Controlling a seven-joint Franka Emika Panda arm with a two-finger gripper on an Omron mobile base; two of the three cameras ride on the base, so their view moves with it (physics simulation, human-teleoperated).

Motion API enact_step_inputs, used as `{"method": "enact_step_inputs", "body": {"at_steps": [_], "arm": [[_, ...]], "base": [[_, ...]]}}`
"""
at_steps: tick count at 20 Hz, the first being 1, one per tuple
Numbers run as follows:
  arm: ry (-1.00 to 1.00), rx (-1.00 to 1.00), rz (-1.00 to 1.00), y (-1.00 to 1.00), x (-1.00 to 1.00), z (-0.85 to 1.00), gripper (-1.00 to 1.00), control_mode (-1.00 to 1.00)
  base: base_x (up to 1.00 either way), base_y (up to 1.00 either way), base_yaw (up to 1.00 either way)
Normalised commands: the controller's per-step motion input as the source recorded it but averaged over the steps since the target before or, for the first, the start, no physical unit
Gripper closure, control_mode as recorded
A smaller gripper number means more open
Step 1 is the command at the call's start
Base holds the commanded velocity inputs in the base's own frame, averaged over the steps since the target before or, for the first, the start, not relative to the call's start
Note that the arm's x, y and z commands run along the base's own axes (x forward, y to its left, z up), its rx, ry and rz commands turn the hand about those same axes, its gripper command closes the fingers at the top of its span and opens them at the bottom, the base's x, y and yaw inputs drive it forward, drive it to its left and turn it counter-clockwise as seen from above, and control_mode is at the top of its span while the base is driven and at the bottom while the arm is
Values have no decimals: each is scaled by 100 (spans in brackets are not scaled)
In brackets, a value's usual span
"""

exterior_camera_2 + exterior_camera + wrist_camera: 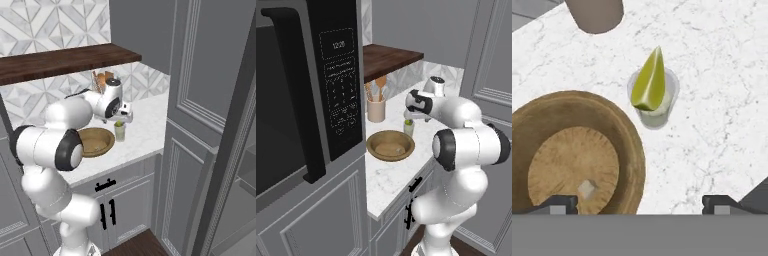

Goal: Grab a lemon wedge from the fridge and one ice cube from the ice bowl, and put them in the glass of lemonade.

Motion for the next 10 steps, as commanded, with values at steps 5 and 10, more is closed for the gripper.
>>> {"method": "enact_step_inputs", "body": {"at_steps": [5, 10], "arm": [[9, 0, 1, 12, -100, 100, -100, -100], [15, 0, 0, 0, -100, 100, -100, -100]], "base": [[0, 0, 0], [0, 0, 0]]}}
